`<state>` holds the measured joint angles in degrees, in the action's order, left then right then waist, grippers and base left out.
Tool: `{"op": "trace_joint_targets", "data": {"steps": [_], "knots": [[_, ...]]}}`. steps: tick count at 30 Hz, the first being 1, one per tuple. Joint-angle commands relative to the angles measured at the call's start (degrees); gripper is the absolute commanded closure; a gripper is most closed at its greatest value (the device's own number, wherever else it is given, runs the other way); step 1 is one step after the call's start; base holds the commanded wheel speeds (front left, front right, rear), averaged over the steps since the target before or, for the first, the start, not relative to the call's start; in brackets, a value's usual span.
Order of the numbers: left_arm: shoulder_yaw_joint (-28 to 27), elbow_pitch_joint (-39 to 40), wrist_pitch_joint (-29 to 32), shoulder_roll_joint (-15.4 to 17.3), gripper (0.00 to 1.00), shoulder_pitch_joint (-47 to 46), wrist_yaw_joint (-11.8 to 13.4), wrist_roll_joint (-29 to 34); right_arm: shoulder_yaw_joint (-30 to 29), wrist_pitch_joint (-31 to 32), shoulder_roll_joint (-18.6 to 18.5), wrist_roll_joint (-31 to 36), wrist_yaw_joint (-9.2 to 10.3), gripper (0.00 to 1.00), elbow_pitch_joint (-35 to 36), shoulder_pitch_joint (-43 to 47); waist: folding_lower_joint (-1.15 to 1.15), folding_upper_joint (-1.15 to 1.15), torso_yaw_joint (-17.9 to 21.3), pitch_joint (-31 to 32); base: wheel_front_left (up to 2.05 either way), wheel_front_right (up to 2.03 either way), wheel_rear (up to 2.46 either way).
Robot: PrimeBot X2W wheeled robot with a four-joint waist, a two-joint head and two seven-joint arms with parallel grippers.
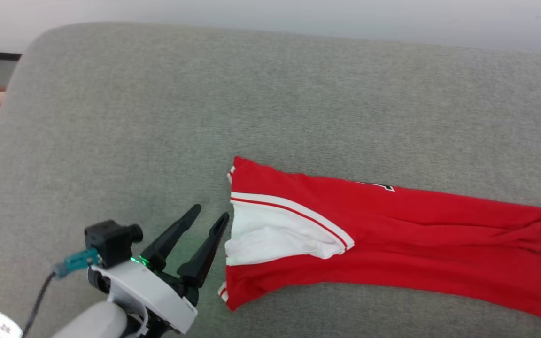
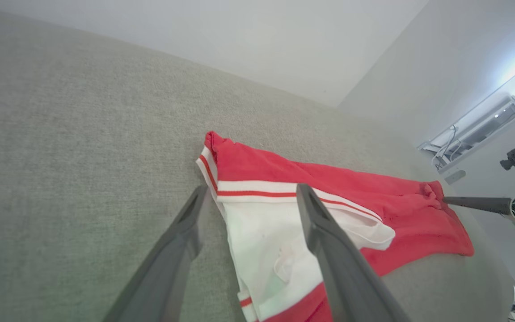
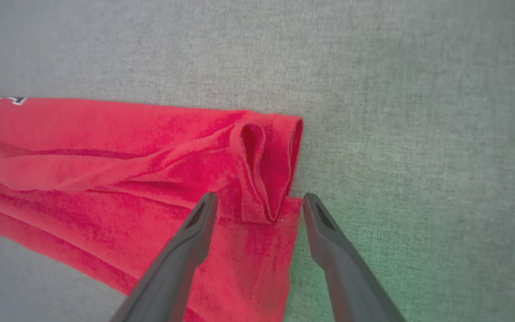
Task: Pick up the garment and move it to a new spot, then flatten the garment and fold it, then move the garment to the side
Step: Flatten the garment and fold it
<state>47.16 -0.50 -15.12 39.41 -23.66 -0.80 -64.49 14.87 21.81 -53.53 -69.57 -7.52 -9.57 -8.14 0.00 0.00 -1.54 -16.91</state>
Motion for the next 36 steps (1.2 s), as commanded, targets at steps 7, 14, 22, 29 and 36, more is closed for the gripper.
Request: {"op": "trace_joint_targets", "data": {"steps": [7,14,22,29,36], "knots": [[-10.5,-2.8,0.0,-8.5,0.00,8.0,2.6,12.5,-4.1,6.9,-1.2,-1.3,0.06,0.00,-3.5,4.0,0.00,0.00,-4.1,0.6,0.00,0.00,0.00],[-21.3,-4.3,0.0,-16.7,0.00,11.6,3.1,23.6,-6.7,13.8,1.3,0.4,0.06,0.00,-7.4,2.7,0.00,0.00,-7.3,1.2,0.00,0.00,0.00],[-30.9,-3.5,0.0,-23.7,0.00,14.0,2.2,38.7,-7.9,21.5,7.1,4.4,-0.09,0.00,-10.3,1.6,0.00,0.00,-9.9,1.3,0.00,0.00,0.00],[-35.8,-4.9,0.0,-28.8,0.00,15.4,-0.3,46.2,-8.8,26.0,12.7,8.3,-0.31,0.61,-9.8,3.8,0.00,0.00,-10.5,1.2,0.00,0.00,0.00],[-40.2,-6.7,0.0,-31.5,0.00,16.5,-3.8,49.6,-14.0,24.7,15.3,12.3,-0.25,1.00,-8.1,3.2,0.00,0.00,-9.0,1.1,0.00,0.00,0.00]]}}
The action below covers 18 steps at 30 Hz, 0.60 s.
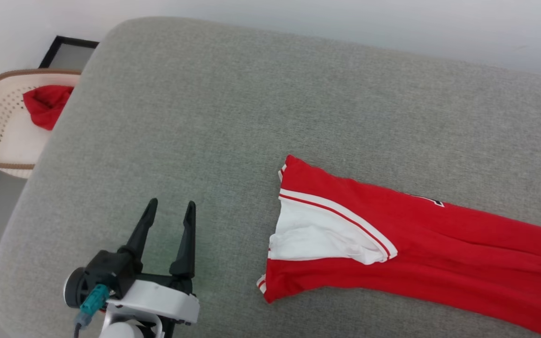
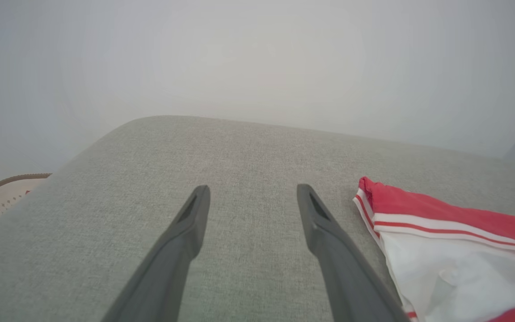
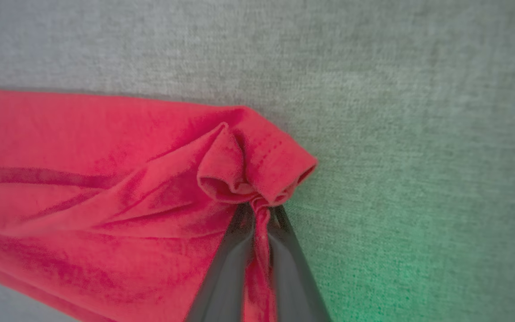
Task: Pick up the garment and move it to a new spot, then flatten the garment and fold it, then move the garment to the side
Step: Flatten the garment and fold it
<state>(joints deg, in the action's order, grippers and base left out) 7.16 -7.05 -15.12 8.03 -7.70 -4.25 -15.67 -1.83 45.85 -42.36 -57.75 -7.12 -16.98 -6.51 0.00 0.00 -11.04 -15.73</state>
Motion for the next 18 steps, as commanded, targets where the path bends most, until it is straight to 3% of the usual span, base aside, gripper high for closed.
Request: {"op": "trace_joint_targets", "data": {"steps": [1,10,18], "knots": [[-0.6,-0.3,0.0,-0.3,0.00,0.6,-0.7,1.2,1.7,-0.2,4.4,0.8,-0.53,1.00,-0.5,1.0,0.00,0.00,0.9,-0.1,0.00,0.00,0.00],[-3.5,0.1,0.0,-1.3,0.00,0.8,-2.4,3.8,-7.3,-7.5,3.9,6.2,-0.32,1.00,-1.9,-4.5,0.00,0.00,5.1,-1.0,0.00,0.00,0.00],[-5.2,1.2,0.0,-1.0,0.00,0.1,-2.9,4.8,-15.6,-14.2,-0.7,11.9,-0.32,1.00,-10.9,-8.6,0.00,0.00,8.8,-3.6,0.00,0.00,0.00]]}}
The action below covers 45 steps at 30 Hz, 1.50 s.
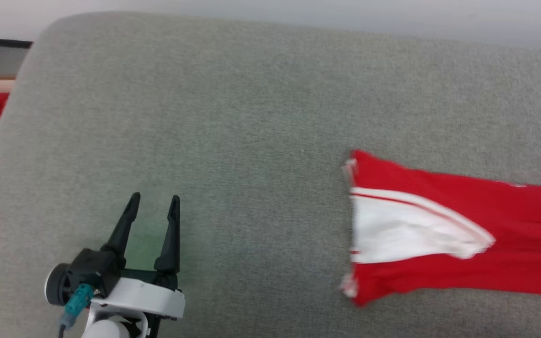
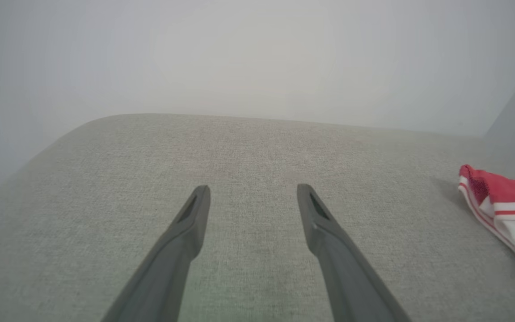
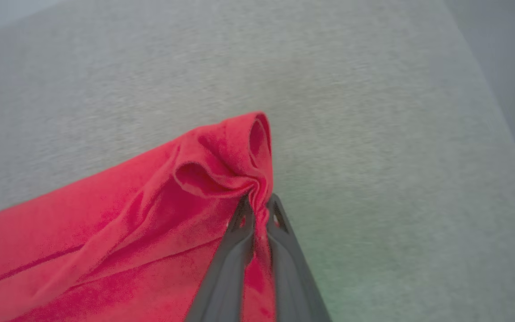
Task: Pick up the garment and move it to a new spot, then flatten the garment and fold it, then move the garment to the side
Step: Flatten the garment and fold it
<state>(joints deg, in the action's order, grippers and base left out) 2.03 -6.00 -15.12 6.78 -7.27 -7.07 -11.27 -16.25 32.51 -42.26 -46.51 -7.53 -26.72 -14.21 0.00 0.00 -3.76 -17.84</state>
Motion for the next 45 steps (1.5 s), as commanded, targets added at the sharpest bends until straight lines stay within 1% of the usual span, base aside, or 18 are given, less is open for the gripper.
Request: {"op": "trace_joint_targets", "data": {"steps": [1,4,6,9,12,15,17,23,27,31,35,38,42,45], "knots": [[-0.1,0.3,0.0,0.3,0.00,-0.6,-0.2,0.5,-2.2,-1.8,-1.5,1.3,0.08,1.00,-2.8,-1.6,0.00,0.00,1.8,-1.9,0.00,0.00,0.00],[0.0,0.5,0.0,0.3,0.00,-1.1,-0.3,0.4,-5.0,-4.5,-3.2,3.4,0.08,1.00,-7.6,-3.5,0.00,0.00,2.5,-2.5,0.00,0.00,0.00],[0.1,0.5,0.0,0.5,0.00,-1.4,-0.4,0.2,-5.8,-5.6,-3.9,3.7,0.07,1.00,-10.1,-5.0,0.00,0.00,2.8,-2.8,0.00,0.00,0.00],[0.2,0.3,0.0,0.7,0.00,-1.7,-0.4,0.2,-4.6,-6.2,-4.0,3.4,0.07,1.00,-11.6,-6.6,0.00,0.00,3.3,-2.7,0.00,0.00,0.00],[0.0,-0.1,0.0,0.5,0.00,-1.2,-0.4,-0.2,-1.5,-5.8,-3.1,2.4,0.07,1.00,-10.3,-7.1,0.00,0.00,3.9,-1.9,0.00,0.00,0.00],[-0.1,-0.5,0.0,0.1,0.00,-0.7,-0.5,-0.4,2.5,-4.8,-2.2,0.8,0.07,1.00,-6.6,-6.2,0.00,0.00,4.2,-0.7,0.00,0.00,0.00],[-0.3,-0.8,0.0,-0.1,0.00,-0.2,-0.5,-0.6,4.9,-3.9,-1.8,-0.8,0.07,1.00,-2.8,-5.2,0.00,0.00,4.4,0.2,0.00,0.00,0.00],[0.1,-1.3,0.0,-0.6,0.00,0.8,-0.4,-1.7,12.3,-0.7,-0.4,-5.5,0.07,1.00,11.7,-2.1,0.00,0.00,4.5,2.5,0.00,0.00,0.00],[0.4,-1.5,0.0,-1.0,0.00,1.5,-0.5,-2.5,17.6,1.5,1.3,-8.0,0.06,1.00,21.7,-0.7,0.00,0.00,4.0,3.4,0.00,0.00,0.00],[1.3,-1.7,0.0,-1.5,0.00,1.8,-0.5,-3.0,22.2,3.5,3.5,-8.0,0.05,1.00,29.3,-0.3,0.00,0.00,2.9,4.1,0.00,0.00,0.00],[1.4,-1.6,0.0,-1.9,0.00,2.3,-0.5,-3.6,26.3,5.3,5.6,-7.2,0.05,1.00,34.1,-0.8,0.00,0.00,1.6,4.5,0.00,0.00,0.00],[1.3,-1.4,0.0,-2.1,0.00,2.5,-0.5,-4.0,29.3,6.2,7.2,-6.3,0.05,1.00,35.8,-2.0,0.00,0.00,0.7,4.6,0.00,0.00,0.00],[1.6,-1.4,0.0,-2.2,0.00,2.5,-0.5,-4.0,31.9,6.6,8.8,-5.1,0.05,1.00,36.5,-3.1,0.00,0.00,-0.2,4.5,0.00,0.00,0.00],[1.9,-1.3,0.0,-2.4,0.00,2.3,-0.5,-4.2,33.3,5.8,10.2,-4.0,0.05,1.00,35.2,-4.4,0.00,0.00,-0.8,4.3,0.00,0.00,0.00]]}}
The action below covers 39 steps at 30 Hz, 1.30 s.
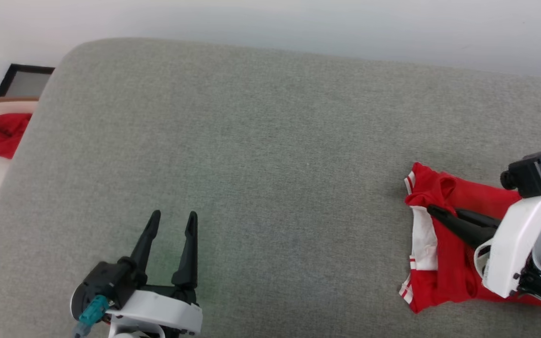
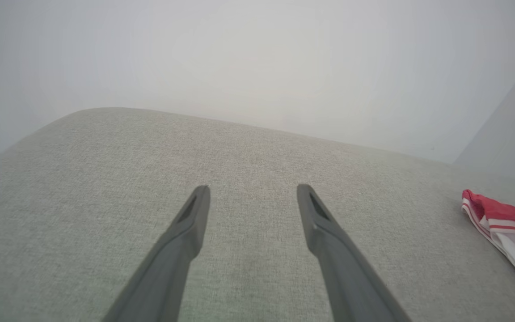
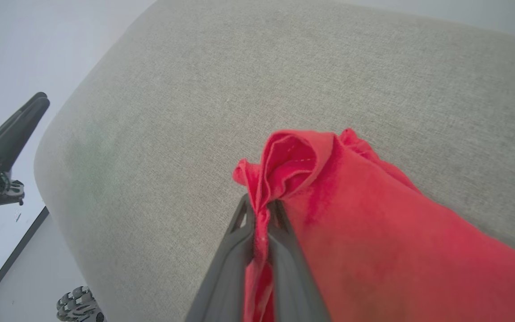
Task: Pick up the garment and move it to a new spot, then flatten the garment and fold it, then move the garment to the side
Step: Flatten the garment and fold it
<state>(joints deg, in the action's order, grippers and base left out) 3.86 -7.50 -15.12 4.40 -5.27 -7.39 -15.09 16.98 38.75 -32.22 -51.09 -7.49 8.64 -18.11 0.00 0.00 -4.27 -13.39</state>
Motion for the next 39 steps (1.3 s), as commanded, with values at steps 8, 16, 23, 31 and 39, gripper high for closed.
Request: {"op": "trace_joint_targets", "data": {"steps": [8,16,23,31,39], "knots": [[0.7,-0.1,0.0,-0.6,0.00,-0.8,-0.1,-0.7,3.0,-4.0,2.4,1.2,0.00,1.00,-9.4,-2.1,0.00,0.00,-1.9,-1.5,0.00,0.00,0.00],[0.8,-0.9,0.0,-0.7,0.00,-1.2,-0.2,-0.7,7.1,-8.3,2.7,-0.8,-0.01,0.56,-13.4,-4.1,0.00,0.00,-1.7,-1.7,0.00,0.00,0.00],[0.9,-1.4,0.0,0.6,0.00,-1.4,-0.2,-0.8,7.4,-11.6,0.5,-4.0,0.00,0.00,-13.2,-4.7,0.00,0.00,1.0,0.4,0.00,0.00,0.00],[0.9,-2.8,0.0,2.3,0.00,-0.6,-0.2,-1.7,3.2,-19.2,-2.7,-5.0,-0.01,0.00,-15.0,-2.9,0.00,0.00,5.0,2.9,0.00,0.00,0.00],[1.1,-6.7,0.0,2.5,0.00,-1.0,-0.2,-2.1,1.8,-31.4,-4.6,0.3,0.00,0.00,-19.6,0.1,0.00,0.00,7.8,4.8,0.00,0.00,0.00]]}}
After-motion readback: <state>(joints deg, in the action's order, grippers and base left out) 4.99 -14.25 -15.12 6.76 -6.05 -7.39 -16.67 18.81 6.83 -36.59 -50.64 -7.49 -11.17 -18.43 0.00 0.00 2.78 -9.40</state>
